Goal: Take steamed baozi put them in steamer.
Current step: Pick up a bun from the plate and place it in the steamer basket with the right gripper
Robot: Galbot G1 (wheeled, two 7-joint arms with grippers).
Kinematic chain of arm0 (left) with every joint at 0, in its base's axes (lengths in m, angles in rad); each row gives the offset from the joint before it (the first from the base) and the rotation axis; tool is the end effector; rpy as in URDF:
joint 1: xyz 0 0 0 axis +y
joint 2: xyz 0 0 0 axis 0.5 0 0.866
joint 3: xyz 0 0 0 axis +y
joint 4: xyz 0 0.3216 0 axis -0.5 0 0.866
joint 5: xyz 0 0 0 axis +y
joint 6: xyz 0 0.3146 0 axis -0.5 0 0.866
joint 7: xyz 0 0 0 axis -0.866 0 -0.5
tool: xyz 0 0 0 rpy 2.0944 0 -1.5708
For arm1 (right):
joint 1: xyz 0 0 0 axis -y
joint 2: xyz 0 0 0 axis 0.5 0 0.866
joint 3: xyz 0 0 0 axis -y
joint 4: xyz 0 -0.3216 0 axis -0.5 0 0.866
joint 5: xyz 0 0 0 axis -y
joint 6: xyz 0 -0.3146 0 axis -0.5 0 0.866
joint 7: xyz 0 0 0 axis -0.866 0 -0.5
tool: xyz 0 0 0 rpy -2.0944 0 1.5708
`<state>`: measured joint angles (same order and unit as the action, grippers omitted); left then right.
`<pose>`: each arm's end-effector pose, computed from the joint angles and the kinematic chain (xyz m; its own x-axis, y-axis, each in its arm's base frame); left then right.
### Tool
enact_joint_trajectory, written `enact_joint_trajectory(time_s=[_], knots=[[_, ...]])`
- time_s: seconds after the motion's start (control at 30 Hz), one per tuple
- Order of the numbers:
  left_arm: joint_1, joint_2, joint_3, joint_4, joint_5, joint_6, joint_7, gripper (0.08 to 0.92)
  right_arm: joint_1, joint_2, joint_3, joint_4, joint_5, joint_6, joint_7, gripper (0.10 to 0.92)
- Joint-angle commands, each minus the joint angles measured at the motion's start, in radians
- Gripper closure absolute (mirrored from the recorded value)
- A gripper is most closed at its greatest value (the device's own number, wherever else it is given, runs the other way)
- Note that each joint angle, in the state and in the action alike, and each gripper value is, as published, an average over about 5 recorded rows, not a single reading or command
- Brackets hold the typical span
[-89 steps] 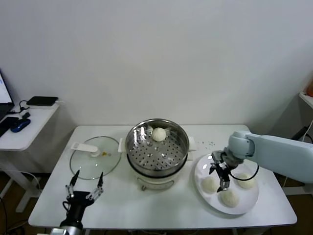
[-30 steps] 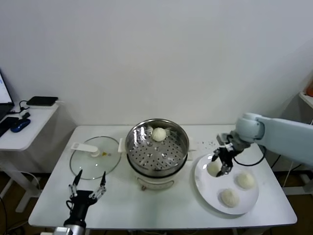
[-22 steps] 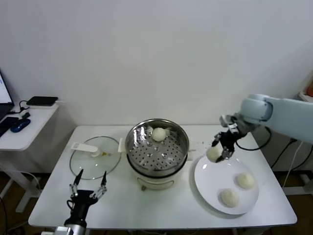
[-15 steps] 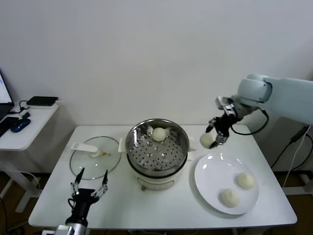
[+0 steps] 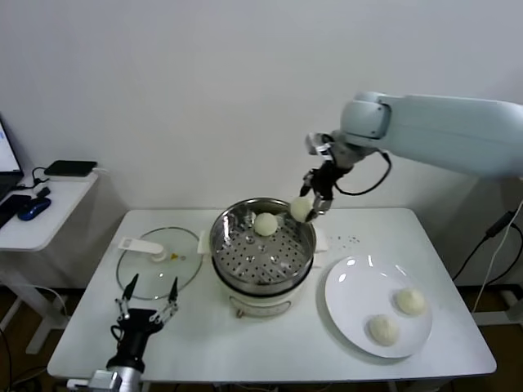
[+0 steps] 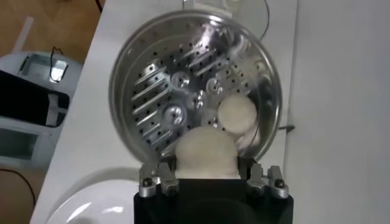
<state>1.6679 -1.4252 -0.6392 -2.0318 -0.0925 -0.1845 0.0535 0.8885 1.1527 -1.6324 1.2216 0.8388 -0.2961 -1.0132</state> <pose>0.1259 0.0585 -0.3051 -0.9990 0.0326 -0.0309 0.0295 0.9950 0.0956 0.5182 0.0509 0.0232 -0.1211 -0.2868 0.9503 -0.9639 -0.1948 -0.1816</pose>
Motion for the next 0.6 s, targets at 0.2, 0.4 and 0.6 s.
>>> enact_joint_trajectory(time_s=[0.2, 0.4, 0.6], knots=[[-0.007, -0.002, -0.010, -0.006, -0.001, 0.007, -0.001, 0.177, -0.209, 0.236, 0.110, -0.199, -0.055, -0.003, 0.007, 0.370], [-0.016, -0.007, -0.008, -0.007, 0.000, 0.015, -0.001, 0.177, -0.241, 0.262, 0.111, -0.231, -0.067, 0.000, 0.006, 0.364], [-0.019, -0.011, -0.005, -0.012, 0.001, 0.019, -0.001, 0.177, -0.282, 0.293, 0.117, -0.266, -0.080, 0.002, 0.007, 0.363]])
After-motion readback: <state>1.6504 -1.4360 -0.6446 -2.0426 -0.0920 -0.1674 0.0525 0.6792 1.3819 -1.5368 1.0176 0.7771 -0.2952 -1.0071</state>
